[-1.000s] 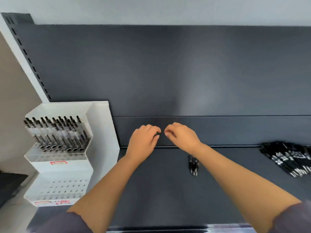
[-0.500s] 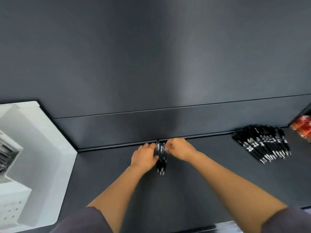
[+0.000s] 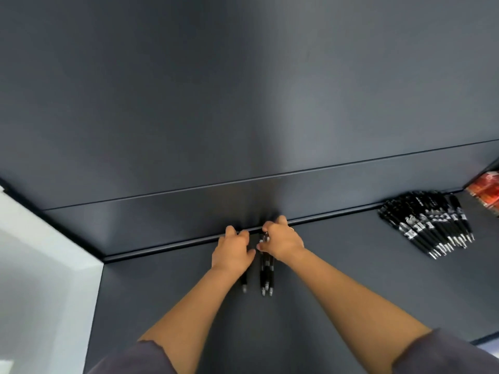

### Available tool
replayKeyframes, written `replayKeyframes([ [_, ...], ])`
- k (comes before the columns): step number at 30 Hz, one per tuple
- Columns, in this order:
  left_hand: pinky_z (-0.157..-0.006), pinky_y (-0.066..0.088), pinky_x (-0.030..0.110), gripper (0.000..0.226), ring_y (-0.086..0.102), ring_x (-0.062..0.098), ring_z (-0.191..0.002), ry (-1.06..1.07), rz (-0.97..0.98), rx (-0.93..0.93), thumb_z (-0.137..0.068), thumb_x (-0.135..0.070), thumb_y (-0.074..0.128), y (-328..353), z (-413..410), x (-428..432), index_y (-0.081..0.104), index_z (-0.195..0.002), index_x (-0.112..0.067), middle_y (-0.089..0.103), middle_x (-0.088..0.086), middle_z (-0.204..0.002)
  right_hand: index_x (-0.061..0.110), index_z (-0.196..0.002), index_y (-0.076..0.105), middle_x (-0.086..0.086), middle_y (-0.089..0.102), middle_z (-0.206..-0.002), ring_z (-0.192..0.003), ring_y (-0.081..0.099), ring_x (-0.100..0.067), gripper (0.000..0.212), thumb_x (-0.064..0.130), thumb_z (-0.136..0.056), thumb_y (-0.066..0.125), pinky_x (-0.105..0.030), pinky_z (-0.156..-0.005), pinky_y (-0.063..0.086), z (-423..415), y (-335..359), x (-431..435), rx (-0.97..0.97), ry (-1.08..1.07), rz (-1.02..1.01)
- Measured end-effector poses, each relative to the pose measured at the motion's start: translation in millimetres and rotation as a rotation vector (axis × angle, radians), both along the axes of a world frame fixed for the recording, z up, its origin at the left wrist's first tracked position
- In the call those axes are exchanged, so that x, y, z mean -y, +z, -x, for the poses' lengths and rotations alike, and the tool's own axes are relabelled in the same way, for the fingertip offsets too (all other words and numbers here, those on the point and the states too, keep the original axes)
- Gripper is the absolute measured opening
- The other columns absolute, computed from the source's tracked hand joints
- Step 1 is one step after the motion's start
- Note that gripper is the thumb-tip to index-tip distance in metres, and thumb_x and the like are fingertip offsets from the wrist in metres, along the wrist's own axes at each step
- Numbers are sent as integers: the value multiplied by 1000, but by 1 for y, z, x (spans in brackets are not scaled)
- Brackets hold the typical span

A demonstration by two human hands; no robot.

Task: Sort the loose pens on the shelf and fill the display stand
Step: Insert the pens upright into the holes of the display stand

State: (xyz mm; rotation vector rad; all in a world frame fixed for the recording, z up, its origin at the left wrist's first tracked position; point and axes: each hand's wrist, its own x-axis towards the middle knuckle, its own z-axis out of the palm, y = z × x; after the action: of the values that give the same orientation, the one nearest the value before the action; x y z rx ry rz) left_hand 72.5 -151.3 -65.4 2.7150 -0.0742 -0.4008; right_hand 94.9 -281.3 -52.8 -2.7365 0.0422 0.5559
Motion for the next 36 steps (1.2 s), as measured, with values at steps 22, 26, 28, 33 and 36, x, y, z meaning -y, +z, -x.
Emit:
replayKeyframes([
  [22,-82,52,41,43,57,34,-98,189,350,-34,-90,2,42,7,19,-41,41,-133,-7,54,23,-115,10,-94,62,-12,58,-97,-94,56,-32,9,14,-90,56,-32,-76,43,16,5,-44,186,9,-155],
  [26,-72,50,37,32,53,29,-84,238,517,-2,-92,-3,45,20,30,-44,48,-124,-9,54,20,-109,12,-66,47,-7,56,-68,-68,60,-28,25,14,-89,59,-34,-66,51,22,28,-43,152,-92,-350],
  [28,-75,47,37,24,52,30,-84,237,555,70,-91,-7,53,29,37,-46,53,-115,-6,56,16,-99,9,-73,53,-9,59,-69,-68,67,-28,18,12,-90,57,-38,-68,57,29,40,-43,146,-124,-482],
  [33,-70,55,36,15,55,19,-67,268,654,179,-90,-4,55,60,65,-58,58,-100,-14,55,15,-94,5,-87,69,-9,63,-75,-67,64,-20,22,21,-94,56,-34,-70,58,53,72,-47,237,-61,-587],
  [36,-81,47,34,16,56,22,-79,286,558,324,-86,-7,61,78,90,-72,65,-102,-9,62,11,-88,16,-86,72,0,64,-76,-78,60,-18,19,31,-91,59,-31,-78,49,76,91,-55,329,42,-508],
])
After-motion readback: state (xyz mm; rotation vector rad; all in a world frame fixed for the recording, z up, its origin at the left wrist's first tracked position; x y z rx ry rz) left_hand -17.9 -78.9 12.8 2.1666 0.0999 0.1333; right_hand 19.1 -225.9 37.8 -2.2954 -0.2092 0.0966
